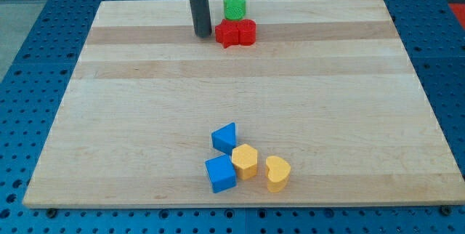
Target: Move the green star slightly right and down a bit
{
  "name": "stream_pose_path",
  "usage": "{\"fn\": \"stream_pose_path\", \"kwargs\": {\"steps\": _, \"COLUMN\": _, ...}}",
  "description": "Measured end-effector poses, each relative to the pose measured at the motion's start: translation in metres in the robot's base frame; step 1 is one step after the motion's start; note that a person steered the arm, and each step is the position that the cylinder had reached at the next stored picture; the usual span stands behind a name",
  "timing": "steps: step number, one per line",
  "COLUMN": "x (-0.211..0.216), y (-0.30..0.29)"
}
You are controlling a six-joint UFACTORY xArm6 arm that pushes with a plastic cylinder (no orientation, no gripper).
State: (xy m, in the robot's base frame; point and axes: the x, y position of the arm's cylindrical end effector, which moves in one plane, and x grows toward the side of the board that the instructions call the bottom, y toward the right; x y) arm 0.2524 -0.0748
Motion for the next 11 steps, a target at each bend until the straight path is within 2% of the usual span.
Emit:
{"fn": "stream_pose_path", "kwargs": {"steps": 1, "x": -0.059, "y": 0.008}}
{"fn": "stream_pose_path", "kwargs": {"steps": 3, "x": -0.059, "y": 0.030}}
{"fn": "stream_pose_path", "kwargs": {"steps": 5, "x": -0.059, "y": 0.090}}
{"fn": "stream_pose_path", "kwargs": {"steps": 7, "x": -0.060, "y": 0.035}}
{"fn": "stream_pose_path", "kwargs": {"steps": 8, "x": -0.051, "y": 0.029}}
{"fn": "stream_pose_path", "kwargs": {"steps": 10, "x": -0.042, "y": 0.046}}
{"fn": "stream_pose_path", "kwargs": {"steps": 11, "x": -0.040, "y": 0.082}}
